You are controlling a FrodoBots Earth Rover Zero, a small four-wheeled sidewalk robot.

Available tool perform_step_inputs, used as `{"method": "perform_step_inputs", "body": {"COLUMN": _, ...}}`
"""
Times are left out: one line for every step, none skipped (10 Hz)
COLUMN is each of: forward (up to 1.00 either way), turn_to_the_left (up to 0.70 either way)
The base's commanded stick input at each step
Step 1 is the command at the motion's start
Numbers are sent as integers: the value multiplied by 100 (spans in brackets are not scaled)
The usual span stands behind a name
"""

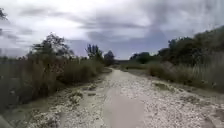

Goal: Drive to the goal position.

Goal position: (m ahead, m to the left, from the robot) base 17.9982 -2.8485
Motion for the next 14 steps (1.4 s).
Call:
{"method": "perform_step_inputs", "body": {"forward": 85, "turn_to_the_left": 0}}
{"method": "perform_step_inputs", "body": {"forward": 85, "turn_to_the_left": 0}}
{"method": "perform_step_inputs", "body": {"forward": 85, "turn_to_the_left": 0}}
{"method": "perform_step_inputs", "body": {"forward": 85, "turn_to_the_left": 0}}
{"method": "perform_step_inputs", "body": {"forward": 85, "turn_to_the_left": 0}}
{"method": "perform_step_inputs", "body": {"forward": 85, "turn_to_the_left": 0}}
{"method": "perform_step_inputs", "body": {"forward": 85, "turn_to_the_left": -22}}
{"method": "perform_step_inputs", "body": {"forward": 85, "turn_to_the_left": -34}}
{"method": "perform_step_inputs", "body": {"forward": 85, "turn_to_the_left": -34}}
{"method": "perform_step_inputs", "body": {"forward": 85, "turn_to_the_left": -34}}
{"method": "perform_step_inputs", "body": {"forward": 85, "turn_to_the_left": 0}}
{"method": "perform_step_inputs", "body": {"forward": 85, "turn_to_the_left": 0}}
{"method": "perform_step_inputs", "body": {"forward": 85, "turn_to_the_left": 0}}
{"method": "perform_step_inputs", "body": {"forward": 85, "turn_to_the_left": 0}}
